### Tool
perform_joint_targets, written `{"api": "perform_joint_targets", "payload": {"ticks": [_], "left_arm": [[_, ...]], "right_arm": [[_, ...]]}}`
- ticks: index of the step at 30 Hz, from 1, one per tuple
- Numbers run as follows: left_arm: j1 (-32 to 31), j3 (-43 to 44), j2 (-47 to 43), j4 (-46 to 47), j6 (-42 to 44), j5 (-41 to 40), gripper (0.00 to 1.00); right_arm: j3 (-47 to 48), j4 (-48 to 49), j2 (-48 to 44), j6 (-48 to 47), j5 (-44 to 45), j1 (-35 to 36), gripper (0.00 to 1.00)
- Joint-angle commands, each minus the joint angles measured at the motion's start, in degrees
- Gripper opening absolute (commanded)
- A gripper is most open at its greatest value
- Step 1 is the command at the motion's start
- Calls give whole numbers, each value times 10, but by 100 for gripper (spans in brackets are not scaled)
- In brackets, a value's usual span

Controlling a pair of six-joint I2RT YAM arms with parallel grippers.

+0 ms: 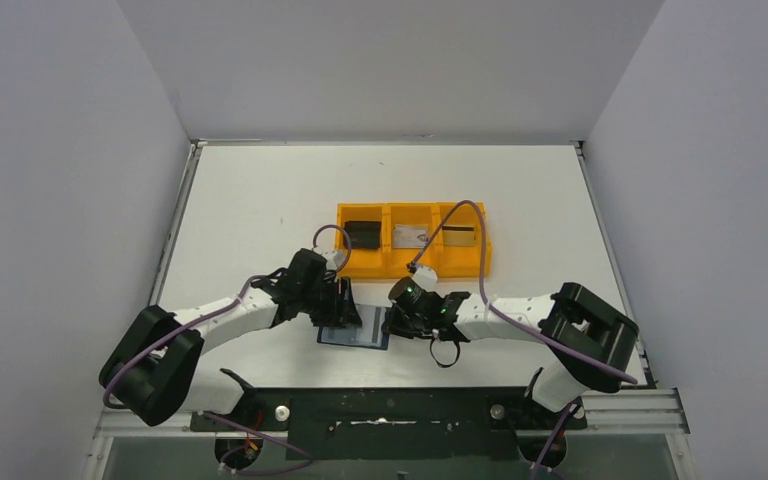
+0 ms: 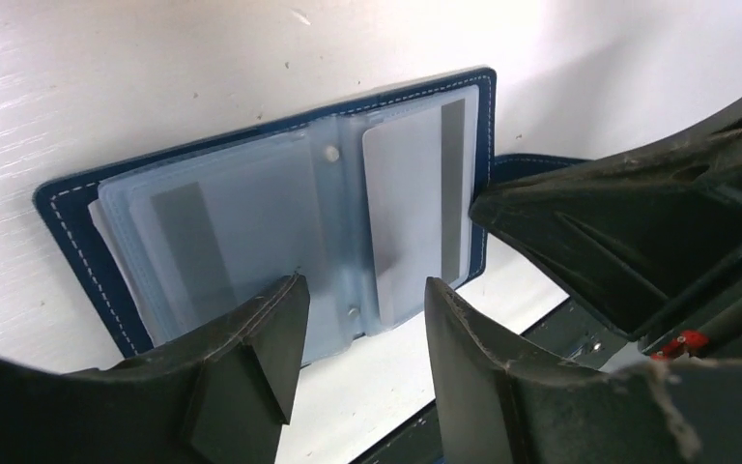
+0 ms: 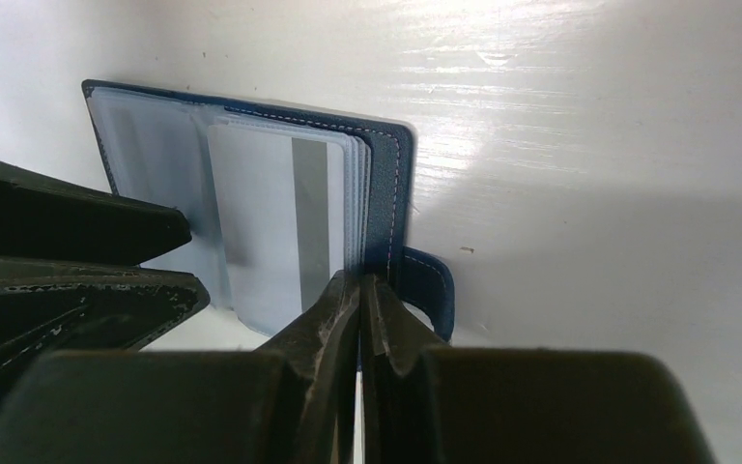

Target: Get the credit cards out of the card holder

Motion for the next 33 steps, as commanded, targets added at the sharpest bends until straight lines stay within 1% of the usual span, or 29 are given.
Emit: {"api": "perform_joint_targets", "payload": {"ticks": [1, 5, 7, 11, 14, 17, 20, 26, 27, 30, 33], "left_arm": [[-3, -10, 6, 46, -26, -21, 47], [-3, -24, 11, 79, -30, 10, 42], [-3, -28, 14, 87, -32, 20, 36], [-3, -46, 15, 93, -42, 5, 28], [-2, -57, 13, 100, -50, -3, 24], [-2, -64, 4, 104, -55, -9, 20], [-2, -69, -9, 103, -57, -20, 13], [-1, -76, -40, 93, -59, -43, 11], [-2, -78, -44, 95, -60, -42, 10], [-1, -81, -53, 107, -57, -27, 1], [-1, -77, -48, 105, -54, -24, 0]], "right_arm": [[4, -33, 36, -5, 14, -4, 0], [8, -25, 49, -5, 11, -4, 0], [10, -25, 56, -2, 15, -2, 0], [37, -65, 73, 6, 47, 11, 0], [49, -88, 82, 9, 60, 18, 0], [44, -86, 82, 13, 58, 18, 0], [43, -88, 80, 15, 60, 18, 0], [41, -87, 78, 14, 59, 18, 0], [41, -88, 78, 13, 59, 18, 1], [44, -90, 79, 12, 57, 17, 1], [45, -89, 73, 14, 58, 17, 1]]}}
